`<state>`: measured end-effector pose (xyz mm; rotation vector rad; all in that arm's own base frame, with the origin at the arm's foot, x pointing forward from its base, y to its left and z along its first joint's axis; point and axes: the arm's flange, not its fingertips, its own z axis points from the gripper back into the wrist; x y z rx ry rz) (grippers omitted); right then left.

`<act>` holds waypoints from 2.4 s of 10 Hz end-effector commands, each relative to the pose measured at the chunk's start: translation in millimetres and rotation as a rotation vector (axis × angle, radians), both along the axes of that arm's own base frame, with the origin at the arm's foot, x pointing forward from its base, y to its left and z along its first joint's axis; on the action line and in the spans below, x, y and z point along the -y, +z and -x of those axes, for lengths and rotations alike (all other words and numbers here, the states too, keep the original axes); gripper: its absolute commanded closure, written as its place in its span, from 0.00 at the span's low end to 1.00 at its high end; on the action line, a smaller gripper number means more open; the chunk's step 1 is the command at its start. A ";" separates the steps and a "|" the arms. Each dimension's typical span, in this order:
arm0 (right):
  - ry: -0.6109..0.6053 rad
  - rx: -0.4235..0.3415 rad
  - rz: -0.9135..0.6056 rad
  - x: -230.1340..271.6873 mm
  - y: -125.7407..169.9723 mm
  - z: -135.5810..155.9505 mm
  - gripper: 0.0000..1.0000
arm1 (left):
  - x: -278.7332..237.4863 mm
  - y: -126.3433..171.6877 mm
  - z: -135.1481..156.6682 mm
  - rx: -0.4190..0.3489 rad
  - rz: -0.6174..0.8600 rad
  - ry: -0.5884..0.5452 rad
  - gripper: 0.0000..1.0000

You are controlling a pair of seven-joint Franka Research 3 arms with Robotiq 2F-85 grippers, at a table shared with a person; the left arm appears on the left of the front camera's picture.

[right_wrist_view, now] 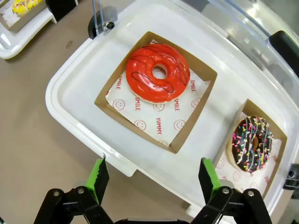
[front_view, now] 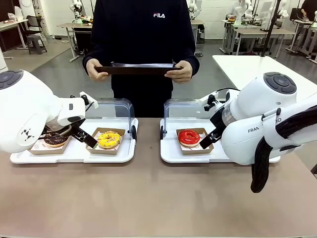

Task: Provide the desired donut to the person.
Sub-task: Pick up and lift the Paper togo box containing the Donut pointed at by the person.

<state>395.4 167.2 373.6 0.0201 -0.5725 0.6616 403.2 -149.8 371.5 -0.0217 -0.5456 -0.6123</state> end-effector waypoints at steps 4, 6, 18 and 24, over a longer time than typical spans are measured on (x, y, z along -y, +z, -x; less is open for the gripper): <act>0.000 0.000 0.000 0.0 0.0 0.0 0.00 | -0.1 0.0 0.0 0.001 0.000 0.000 0.00; 0.095 -0.017 0.022 24.1 34.2 5.5 0.00 | -8.1 17.9 6.7 -0.017 0.035 -0.034 0.00; 0.441 0.177 -0.326 217.4 126.8 95.9 0.00 | -179.9 97.4 134.9 0.209 0.311 -0.310 0.00; 0.467 0.188 -0.369 225.5 122.8 86.9 0.00 | -189.7 108.0 144.0 0.164 0.297 -0.260 0.00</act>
